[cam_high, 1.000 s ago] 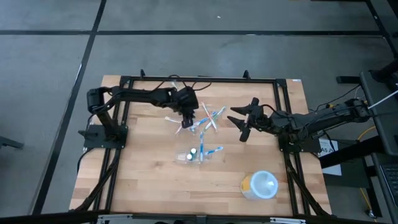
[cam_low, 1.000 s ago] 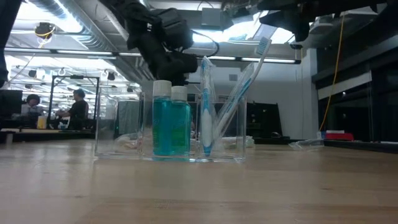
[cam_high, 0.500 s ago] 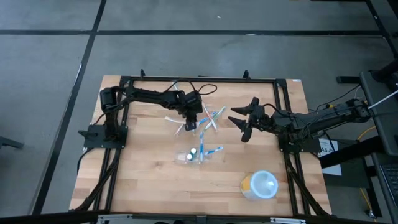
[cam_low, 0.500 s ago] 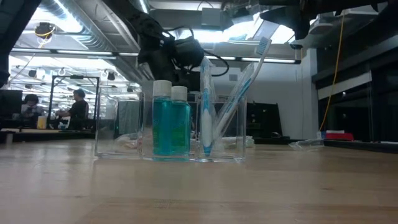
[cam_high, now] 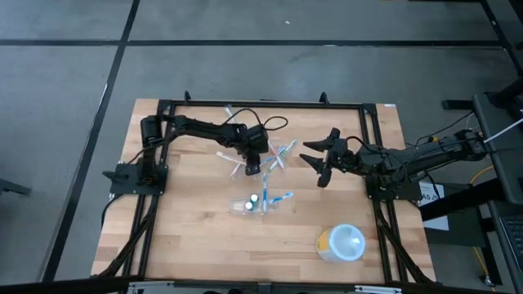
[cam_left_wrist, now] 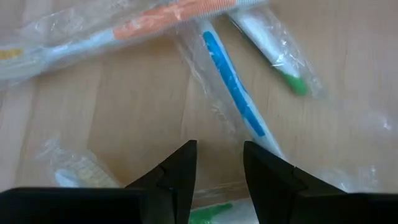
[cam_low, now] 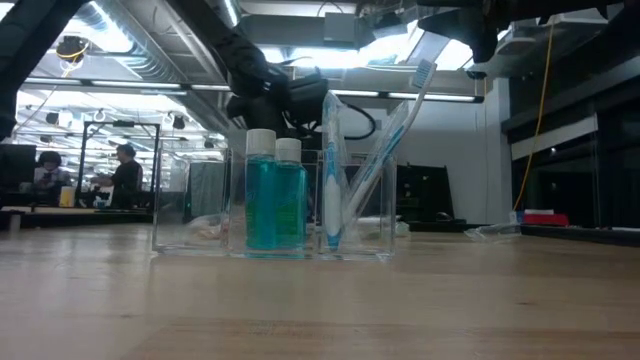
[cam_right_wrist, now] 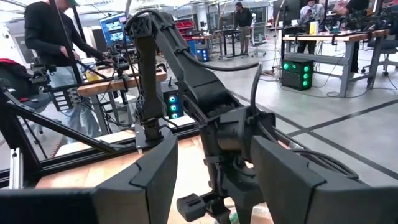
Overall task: Pick & Place toothbrushing station
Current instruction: Put the blue toothbrush into the transparent organizer
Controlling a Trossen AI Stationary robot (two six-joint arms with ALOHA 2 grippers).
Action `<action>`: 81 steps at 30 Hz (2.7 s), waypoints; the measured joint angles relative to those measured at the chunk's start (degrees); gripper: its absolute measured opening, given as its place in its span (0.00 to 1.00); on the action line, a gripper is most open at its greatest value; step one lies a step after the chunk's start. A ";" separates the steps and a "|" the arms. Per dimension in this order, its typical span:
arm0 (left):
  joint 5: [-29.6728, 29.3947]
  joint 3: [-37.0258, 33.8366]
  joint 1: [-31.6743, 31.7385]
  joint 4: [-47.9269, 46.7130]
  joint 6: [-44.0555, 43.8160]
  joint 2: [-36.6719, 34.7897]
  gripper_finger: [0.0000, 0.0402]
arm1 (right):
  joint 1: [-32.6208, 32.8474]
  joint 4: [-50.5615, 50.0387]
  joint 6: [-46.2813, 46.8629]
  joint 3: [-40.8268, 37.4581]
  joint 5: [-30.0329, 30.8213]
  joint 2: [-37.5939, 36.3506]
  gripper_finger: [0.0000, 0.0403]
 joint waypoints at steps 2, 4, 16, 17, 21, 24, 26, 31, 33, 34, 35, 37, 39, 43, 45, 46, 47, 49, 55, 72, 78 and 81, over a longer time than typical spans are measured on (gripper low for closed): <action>-1.02 0.90 -0.46 -0.29 -1.31 0.59 0.31 | 0.02 0.04 0.00 0.00 0.00 0.00 0.51; -3.71 1.84 -1.12 -0.51 -2.01 0.92 0.28 | 0.01 0.02 0.00 0.00 0.00 0.00 0.51; -5.77 7.53 -1.77 -6.33 -1.45 0.58 0.01 | 0.02 -0.13 0.20 0.00 -1.69 0.02 0.51; -5.98 7.99 -1.69 -7.97 -0.90 0.58 0.01 | 0.02 -0.15 0.22 0.00 -1.82 0.02 0.51; -3.87 8.53 -1.35 -12.76 0.54 0.02 0.01 | 0.02 -0.20 0.50 0.00 -2.91 0.02 0.51; 0.75 8.53 -1.44 -13.13 0.96 -0.08 0.03 | 0.02 -0.37 1.11 0.00 -3.02 0.02 0.51; -0.33 8.55 -1.89 -12.94 0.76 -0.29 0.06 | 0.02 -0.62 1.12 0.00 -3.02 0.02 0.51; -5.20 8.55 -2.23 -11.96 -0.29 -0.31 0.25 | 0.02 -0.65 1.53 0.00 -3.04 0.02 0.51; -6.79 8.55 -2.23 -12.16 -0.55 -0.31 0.33 | 0.02 -0.63 1.53 0.00 -3.02 0.02 0.51; -7.02 8.55 -2.23 -12.18 -0.56 -0.31 0.36 | 0.02 -0.66 1.53 0.00 -3.02 0.02 0.51; -7.16 8.55 -2.23 -12.09 -0.79 -0.31 0.40 | 0.02 -0.64 1.53 0.00 -3.02 0.02 0.51; -6.80 8.55 -2.23 -11.81 -1.28 -0.31 0.45 | 0.02 -0.65 1.51 0.00 -3.03 0.02 0.51; -6.26 8.55 -2.44 -11.47 -1.45 -0.09 0.48 | 0.02 -0.64 1.53 0.00 -3.03 0.02 0.51; -6.22 8.53 -3.16 -10.82 -1.56 0.61 0.48 | 0.02 -0.64 1.51 0.00 -3.04 0.02 0.51; -6.18 8.54 -3.47 -10.55 -1.70 1.14 0.48 | 0.02 -0.66 1.51 0.00 -3.02 0.02 0.51; -6.18 8.46 -3.64 -10.96 -1.80 1.37 0.48 | 0.02 -0.64 1.52 0.00 -3.02 0.02 0.51; -6.14 8.55 -3.83 -10.23 -1.82 1.87 0.48 | 0.02 -0.65 1.51 0.00 -3.02 0.02 0.51; -5.92 8.57 -4.11 -10.32 -2.07 2.29 0.48 | 0.02 -0.65 1.51 0.00 -3.02 0.04 0.51; -8.52 8.61 -4.15 -9.95 -3.19 4.37 0.47 | 0.02 -0.69 1.33 0.00 -3.03 0.04 0.51; -14.16 10.43 -3.17 -12.49 -5.58 3.75 0.05 | 0.02 -0.68 1.33 0.00 -4.48 0.04 0.51; -14.13 10.37 -4.57 -14.46 -5.62 1.60 0.05 | 0.02 -0.98 1.40 0.00 -4.49 0.04 0.51; -10.93 10.41 -5.25 -15.78 -6.03 -0.56 0.05 | 0.02 -1.05 1.79 0.00 -4.50 0.04 0.51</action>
